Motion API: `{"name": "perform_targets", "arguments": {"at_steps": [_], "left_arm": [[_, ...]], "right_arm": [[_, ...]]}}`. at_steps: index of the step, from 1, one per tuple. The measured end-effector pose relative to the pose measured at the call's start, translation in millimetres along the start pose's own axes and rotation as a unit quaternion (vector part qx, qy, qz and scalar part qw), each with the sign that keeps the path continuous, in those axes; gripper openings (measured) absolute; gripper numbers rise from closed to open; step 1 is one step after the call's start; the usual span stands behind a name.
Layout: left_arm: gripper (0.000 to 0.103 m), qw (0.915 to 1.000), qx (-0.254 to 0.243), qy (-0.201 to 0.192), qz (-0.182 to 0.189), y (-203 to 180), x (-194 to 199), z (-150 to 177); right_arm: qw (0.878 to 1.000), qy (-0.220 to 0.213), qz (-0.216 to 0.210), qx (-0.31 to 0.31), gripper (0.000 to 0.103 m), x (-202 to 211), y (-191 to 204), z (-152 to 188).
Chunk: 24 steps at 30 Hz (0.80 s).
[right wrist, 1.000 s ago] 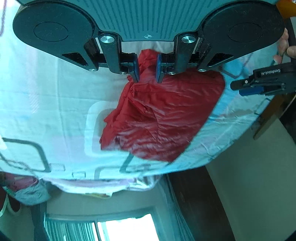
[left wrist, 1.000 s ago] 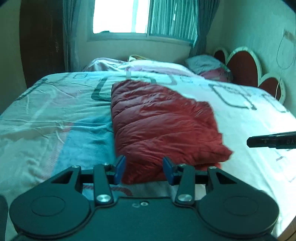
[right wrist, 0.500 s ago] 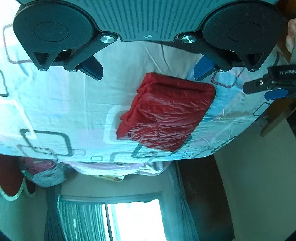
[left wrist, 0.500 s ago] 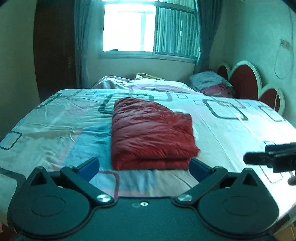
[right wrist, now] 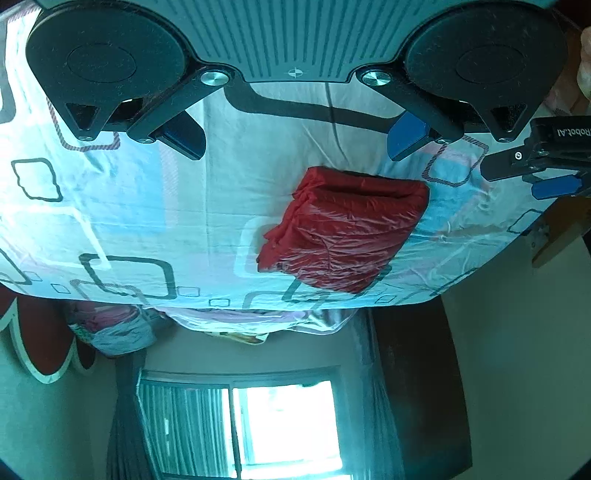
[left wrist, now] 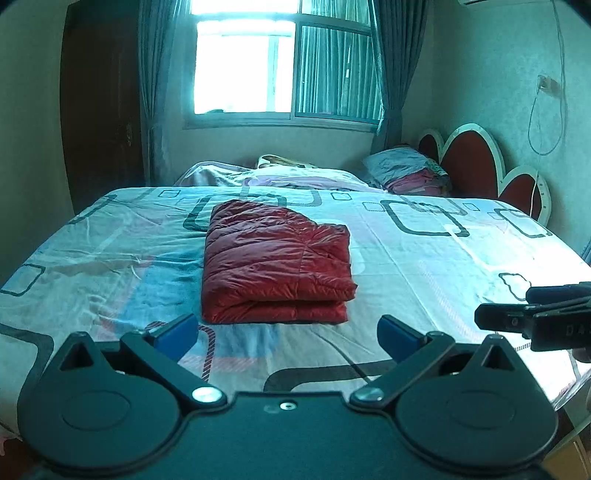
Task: Fold large clothes
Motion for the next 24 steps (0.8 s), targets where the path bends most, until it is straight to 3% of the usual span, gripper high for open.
{"name": "perform_targets", "arguments": {"at_steps": [24], "left_arm": [[0.103, 0.9999, -0.001, -0.011, 0.002, -6, 4, 2]], "right_arm": [[1.000, -0.009, 0.000, 0.004, 0.103, 14, -4, -3]]}}
Point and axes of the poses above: each gripper's, at about its wrist camera, not at the fingertips, and x roughly against the way its jaws point, y to its left, z to its underside, the point moved 2 cm from there along -x, roughly the way its jaws point
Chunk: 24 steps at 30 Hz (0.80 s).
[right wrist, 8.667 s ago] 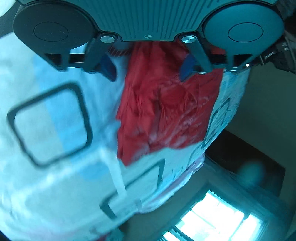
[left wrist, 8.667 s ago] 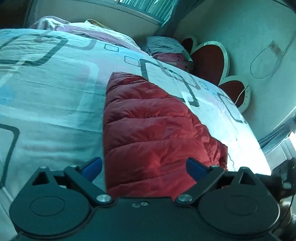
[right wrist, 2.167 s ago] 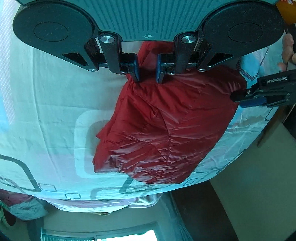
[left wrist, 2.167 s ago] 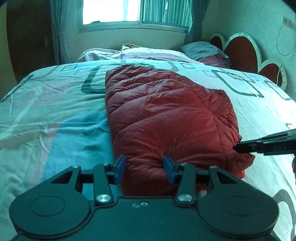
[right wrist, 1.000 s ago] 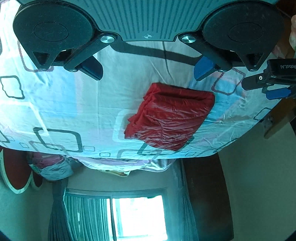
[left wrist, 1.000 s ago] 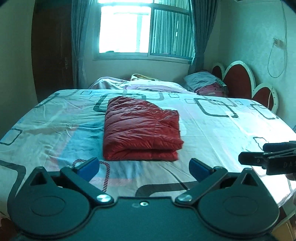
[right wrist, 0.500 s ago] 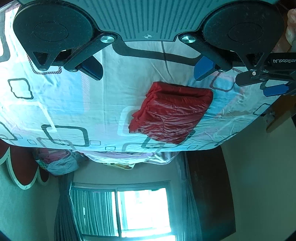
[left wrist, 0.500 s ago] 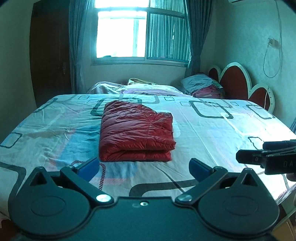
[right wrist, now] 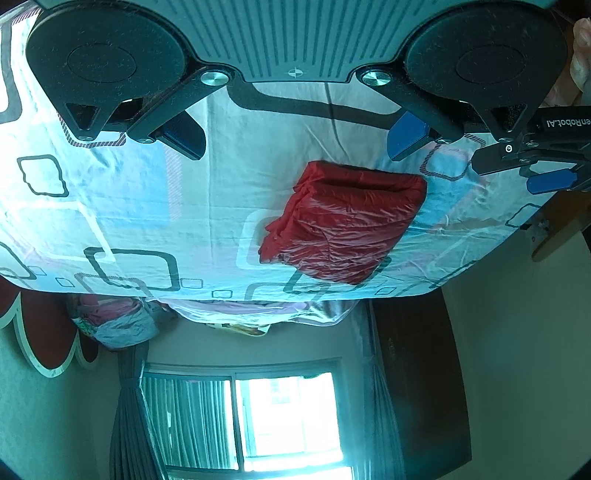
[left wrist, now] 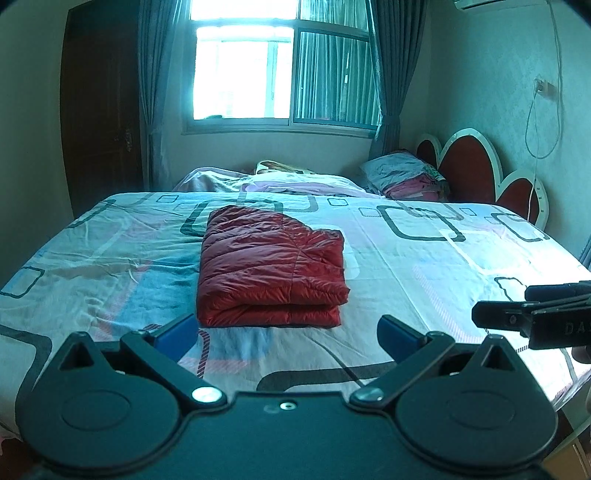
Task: Fold large clothes
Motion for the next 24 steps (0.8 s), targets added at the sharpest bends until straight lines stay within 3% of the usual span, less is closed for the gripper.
{"name": "perform_targets", "arguments": {"at_steps": [24], "left_arm": [[0.103, 1.0000, 0.001, -0.006, -0.001, 1.9, 3.1, -1.5]], "right_arm": [[1.000, 0.001, -0.005, 0.007, 0.103, 0.4, -4.5, -1.8]]}}
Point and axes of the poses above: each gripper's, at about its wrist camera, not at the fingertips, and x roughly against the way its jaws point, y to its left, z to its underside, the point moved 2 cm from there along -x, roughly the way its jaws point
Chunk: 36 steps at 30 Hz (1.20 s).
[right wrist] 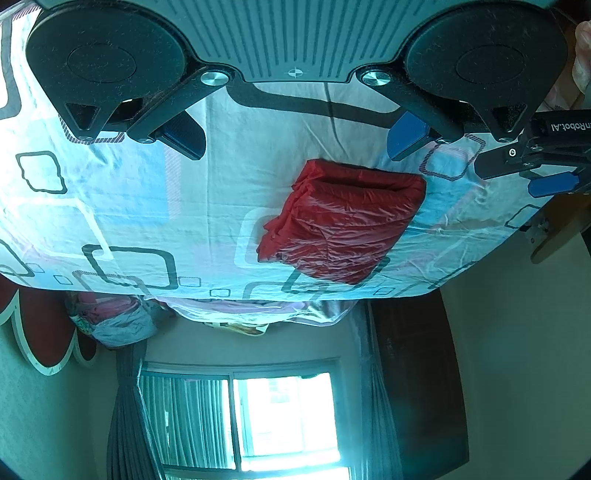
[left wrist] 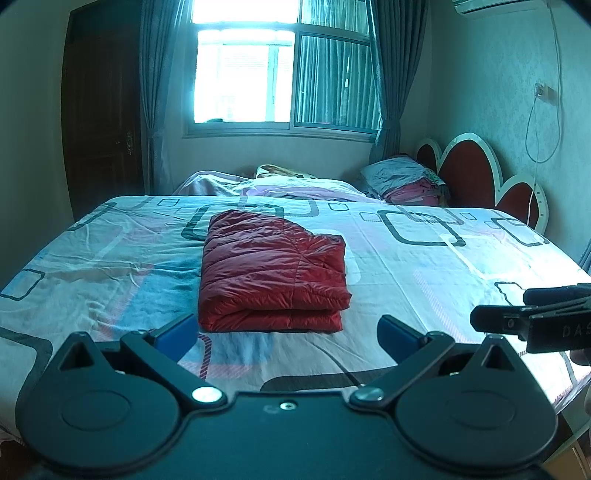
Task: Fold large clothes
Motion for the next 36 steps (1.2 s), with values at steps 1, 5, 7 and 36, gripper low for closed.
{"name": "perform_targets", "arguments": {"at_steps": [1, 5, 7, 36], "left_arm": [[0.103, 1.0000, 0.000, 0.000, 0.000, 0.0, 0.1, 0.0], [0.103, 1.0000, 0.000, 0.000, 0.001, 0.3, 0.4, -0.4], [0.103, 1.0000, 0.000, -0.001, 0.001, 0.3, 0.4, -0.4], [0.103, 1.0000, 0.003, -0.003, -0.002, 1.0, -2.5, -2.4]], "right_arm": [[1.000, 0.000, 0.000, 0.000, 0.103, 0.0, -0.4, -0.1], [1.000, 0.000, 0.000, 0.001, 0.103, 0.1, -1.0, -0.2], [1.000, 0.000, -0.001, 0.001, 0.103, 0.2, -1.2, -0.1], [1.000, 0.002, -0.004, 0.004, 0.103, -1.5, -6.0, 0.0]]}}
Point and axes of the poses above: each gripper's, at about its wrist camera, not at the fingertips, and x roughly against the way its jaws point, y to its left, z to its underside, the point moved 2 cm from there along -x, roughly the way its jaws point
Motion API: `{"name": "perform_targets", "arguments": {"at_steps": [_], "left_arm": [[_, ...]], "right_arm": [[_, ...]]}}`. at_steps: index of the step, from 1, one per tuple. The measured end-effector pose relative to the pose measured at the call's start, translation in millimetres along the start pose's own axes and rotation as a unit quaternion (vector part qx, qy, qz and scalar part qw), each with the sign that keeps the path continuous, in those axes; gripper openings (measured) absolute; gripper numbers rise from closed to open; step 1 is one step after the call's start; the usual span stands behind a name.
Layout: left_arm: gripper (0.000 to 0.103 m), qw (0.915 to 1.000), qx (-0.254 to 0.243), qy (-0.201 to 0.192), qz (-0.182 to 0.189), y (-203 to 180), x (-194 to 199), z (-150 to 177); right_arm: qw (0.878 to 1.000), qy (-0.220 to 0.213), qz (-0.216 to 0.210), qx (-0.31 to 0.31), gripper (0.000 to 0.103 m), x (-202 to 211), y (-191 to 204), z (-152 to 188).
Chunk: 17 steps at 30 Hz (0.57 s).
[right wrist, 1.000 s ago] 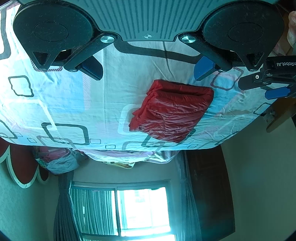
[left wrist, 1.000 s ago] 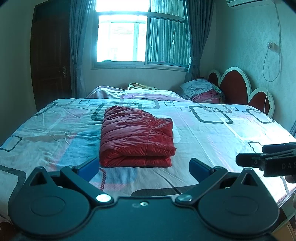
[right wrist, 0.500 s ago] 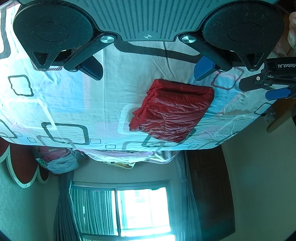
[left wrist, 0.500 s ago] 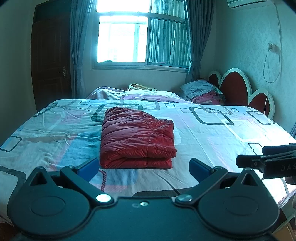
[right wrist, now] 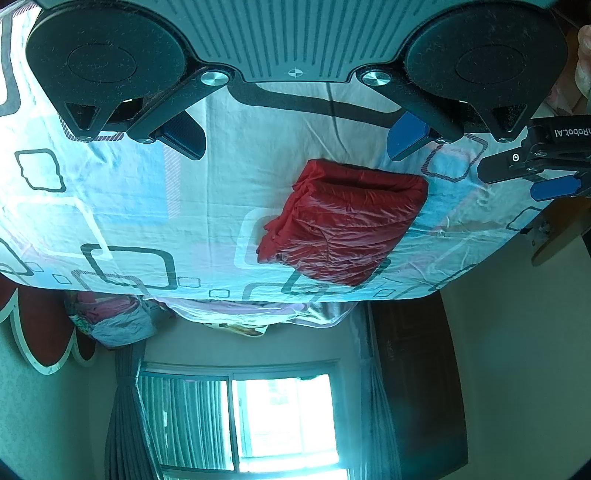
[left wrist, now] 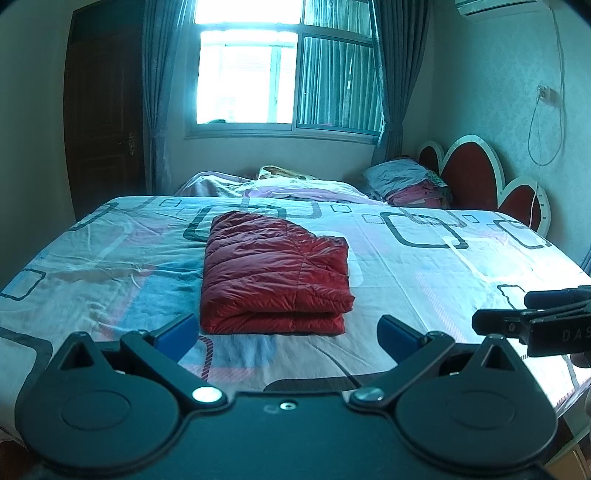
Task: Fold large clothes
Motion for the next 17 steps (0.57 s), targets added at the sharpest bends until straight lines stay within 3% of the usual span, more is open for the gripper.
{"name": "perform_targets", "arguments": {"at_steps": [17], "left_arm": [[0.103, 1.0000, -0.002, -0.004, 0.004, -6.0, 2.5, 0.2]], "right_arm": [[1.000, -0.005, -0.006, 0.004, 0.103, 4.6, -5.0, -0.7]]}}
Point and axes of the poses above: each gripper's, at about its wrist camera, not at the fingertips, and x roughly against the way its jaws point, y to its left, z to its underside, the point moved 2 cm from there along -x, roughly the way its jaws point
